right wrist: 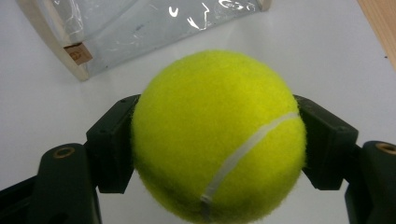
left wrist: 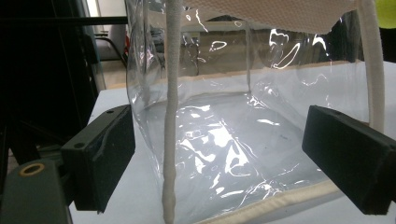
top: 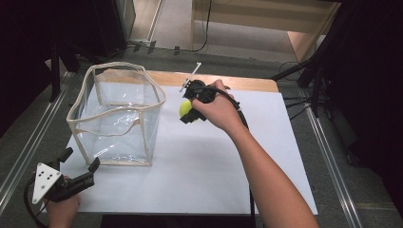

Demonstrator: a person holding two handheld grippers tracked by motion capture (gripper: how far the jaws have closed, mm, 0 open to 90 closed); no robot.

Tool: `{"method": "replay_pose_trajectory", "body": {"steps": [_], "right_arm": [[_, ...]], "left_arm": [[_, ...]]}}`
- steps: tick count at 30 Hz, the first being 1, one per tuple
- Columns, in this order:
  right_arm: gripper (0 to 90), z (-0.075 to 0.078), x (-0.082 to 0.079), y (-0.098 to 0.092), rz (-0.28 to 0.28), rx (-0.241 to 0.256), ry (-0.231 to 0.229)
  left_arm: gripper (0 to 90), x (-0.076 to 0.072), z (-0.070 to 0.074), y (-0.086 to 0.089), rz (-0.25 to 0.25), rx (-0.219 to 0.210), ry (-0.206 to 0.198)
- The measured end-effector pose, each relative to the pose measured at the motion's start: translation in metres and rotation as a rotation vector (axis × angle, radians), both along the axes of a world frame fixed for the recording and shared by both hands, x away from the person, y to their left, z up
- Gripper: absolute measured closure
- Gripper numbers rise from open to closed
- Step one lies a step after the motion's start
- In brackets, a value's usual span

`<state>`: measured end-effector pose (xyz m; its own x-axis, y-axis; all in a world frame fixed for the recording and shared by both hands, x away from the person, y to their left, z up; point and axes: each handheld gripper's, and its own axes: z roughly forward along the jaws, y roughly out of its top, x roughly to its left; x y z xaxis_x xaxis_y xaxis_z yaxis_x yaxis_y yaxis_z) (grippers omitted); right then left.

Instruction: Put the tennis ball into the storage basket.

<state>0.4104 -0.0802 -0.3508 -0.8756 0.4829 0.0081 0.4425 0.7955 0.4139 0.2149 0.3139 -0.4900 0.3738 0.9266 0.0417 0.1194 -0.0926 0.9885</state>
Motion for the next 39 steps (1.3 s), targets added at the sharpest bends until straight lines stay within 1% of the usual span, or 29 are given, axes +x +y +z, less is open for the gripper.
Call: {"method": "replay_pose_trajectory", "body": {"steps": [5, 10, 12, 13, 15, 19, 21, 30, 39], "right_arm": [[23.4, 0.006, 0.001, 0.005, 0.014, 0.005, -0.003], [23.4, 0.011, 0.001, 0.009, 0.014, 0.005, -0.004], [23.4, 0.012, 0.002, 0.010, 0.025, 0.007, -0.008], [23.4, 0.013, 0.002, 0.011, 0.019, 0.006, -0.002], [23.4, 0.015, 0.002, 0.012, 0.026, 0.009, -0.009], [23.4, 0.018, 0.003, 0.014, 0.023, 0.011, -0.008], [23.4, 0.022, 0.004, 0.015, 0.031, 0.017, -0.011], [23.4, 0.030, 0.005, 0.020, 0.030, 0.021, -0.016], [23.4, 0.043, 0.008, 0.027, 0.035, 0.032, -0.023]], "left_arm": [[9.8, 0.000, 0.000, 0.000, -0.001, -0.003, -0.001], [9.8, 0.000, 0.000, 0.000, -0.001, -0.003, 0.000], [9.8, 0.000, 0.000, 0.000, -0.001, -0.002, 0.000], [9.8, 0.000, 0.000, 0.000, -0.002, -0.001, 0.000], [9.8, 0.000, 0.000, 0.000, -0.002, 0.000, 0.001], [9.8, 0.000, 0.000, 0.000, -0.001, 0.002, 0.002], [9.8, 0.000, 0.000, 0.000, -0.002, 0.000, 0.001], [9.8, 0.000, 0.000, 0.000, -0.003, -0.001, -0.001], [9.8, 0.000, 0.000, 0.000, -0.003, -0.004, 0.000]]}}
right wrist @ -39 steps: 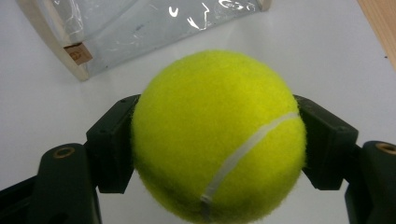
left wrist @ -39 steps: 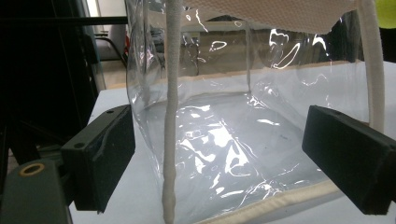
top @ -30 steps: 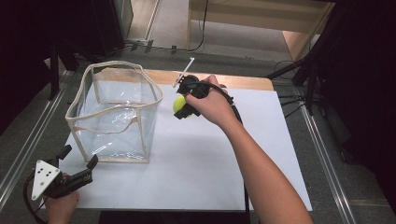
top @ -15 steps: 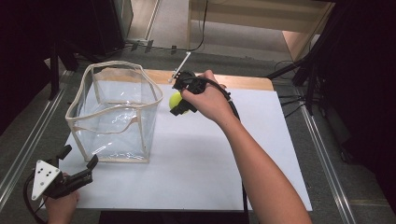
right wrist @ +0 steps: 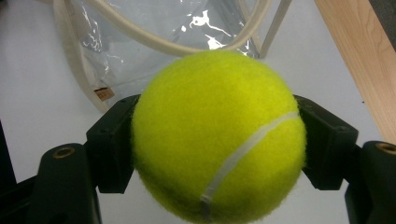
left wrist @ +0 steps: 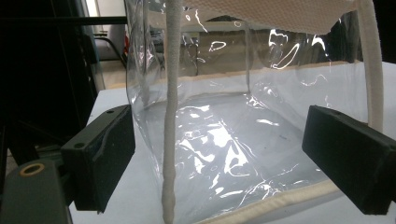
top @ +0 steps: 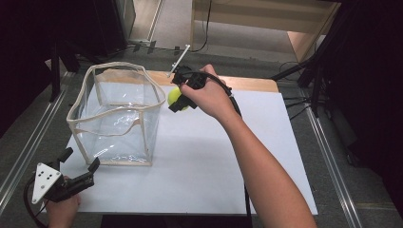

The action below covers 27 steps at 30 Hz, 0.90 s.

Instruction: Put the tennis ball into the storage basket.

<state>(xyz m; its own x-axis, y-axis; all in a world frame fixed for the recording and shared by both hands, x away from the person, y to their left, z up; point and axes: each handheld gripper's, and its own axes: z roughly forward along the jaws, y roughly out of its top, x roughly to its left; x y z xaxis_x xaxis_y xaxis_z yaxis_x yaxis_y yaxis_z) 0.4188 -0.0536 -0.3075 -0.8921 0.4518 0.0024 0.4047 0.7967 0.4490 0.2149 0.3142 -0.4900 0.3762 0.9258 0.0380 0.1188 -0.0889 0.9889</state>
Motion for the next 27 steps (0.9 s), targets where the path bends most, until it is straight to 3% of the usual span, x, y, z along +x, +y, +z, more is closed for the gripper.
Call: {"method": "replay_pose_trajectory", "body": {"steps": [27], "right_arm": [[23.3, 0.017, 0.008, 0.030, 0.035, 0.004, -0.023]], "left_arm": [[9.8, 0.000, 0.000, 0.001, 0.000, -0.003, 0.003]]}}
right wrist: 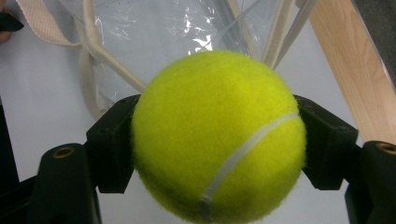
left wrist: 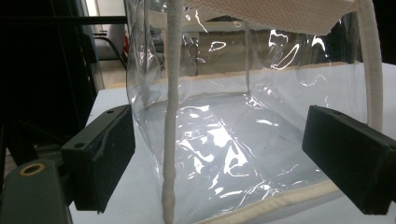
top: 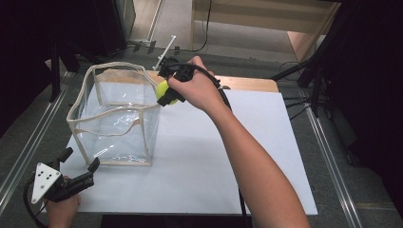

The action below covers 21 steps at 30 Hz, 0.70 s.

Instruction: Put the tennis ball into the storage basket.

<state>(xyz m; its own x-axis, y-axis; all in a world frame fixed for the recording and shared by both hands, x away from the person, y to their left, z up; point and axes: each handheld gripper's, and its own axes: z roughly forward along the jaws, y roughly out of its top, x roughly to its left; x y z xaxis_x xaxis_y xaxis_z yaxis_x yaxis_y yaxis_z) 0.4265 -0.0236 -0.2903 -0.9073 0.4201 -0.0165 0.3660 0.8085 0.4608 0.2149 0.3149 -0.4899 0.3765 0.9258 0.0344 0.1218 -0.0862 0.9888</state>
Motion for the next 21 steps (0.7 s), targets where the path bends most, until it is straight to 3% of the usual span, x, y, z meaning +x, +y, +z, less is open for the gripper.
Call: {"method": "replay_pose_trajectory", "body": {"steps": [21], "right_arm": [[23.3, 0.003, 0.010, 0.030, 0.017, 0.008, -0.009]], "left_arm": [[9.8, 0.000, 0.000, 0.001, -0.003, -0.001, 0.000]]}}
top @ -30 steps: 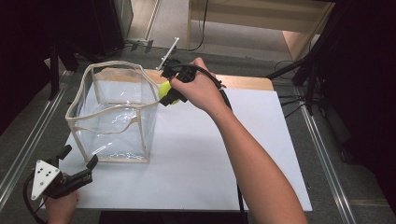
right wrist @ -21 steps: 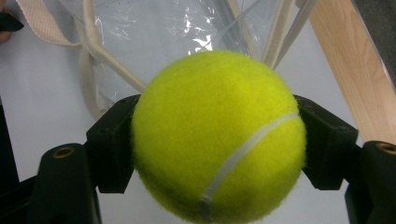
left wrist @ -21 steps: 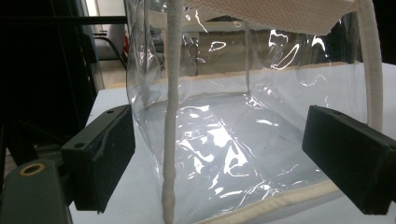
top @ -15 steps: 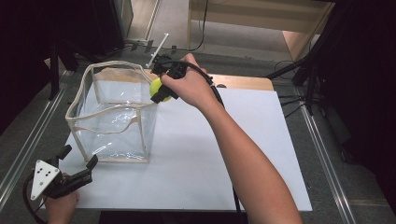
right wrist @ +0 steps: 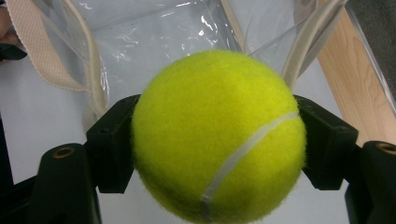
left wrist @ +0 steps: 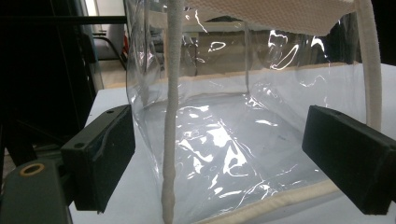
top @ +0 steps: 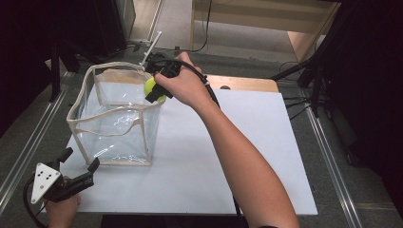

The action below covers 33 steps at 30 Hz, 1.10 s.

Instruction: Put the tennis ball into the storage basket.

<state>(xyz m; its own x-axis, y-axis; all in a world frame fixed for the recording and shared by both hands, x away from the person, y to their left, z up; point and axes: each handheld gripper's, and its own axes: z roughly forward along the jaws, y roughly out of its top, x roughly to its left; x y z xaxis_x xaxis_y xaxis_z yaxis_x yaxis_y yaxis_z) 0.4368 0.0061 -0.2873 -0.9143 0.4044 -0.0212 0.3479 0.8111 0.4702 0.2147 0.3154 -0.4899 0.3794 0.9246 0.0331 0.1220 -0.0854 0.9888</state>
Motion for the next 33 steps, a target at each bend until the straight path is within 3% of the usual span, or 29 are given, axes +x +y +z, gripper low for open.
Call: {"method": "replay_pose_trajectory", "body": {"steps": [17, 25, 33], "right_arm": [[23.3, -0.013, 0.010, 0.021, 0.010, -0.016, 0.007], [23.2, -0.024, 0.015, 0.030, 0.004, -0.056, 0.015], [18.5, -0.026, 0.016, 0.032, 0.006, -0.046, 0.018]], "left_arm": [[9.8, 0.000, 0.000, 0.000, -0.001, 0.000, 0.003], [9.8, 0.000, 0.000, 0.000, -0.002, -0.005, 0.000], [9.8, 0.000, 0.000, 0.000, -0.004, -0.003, 0.000]]}}
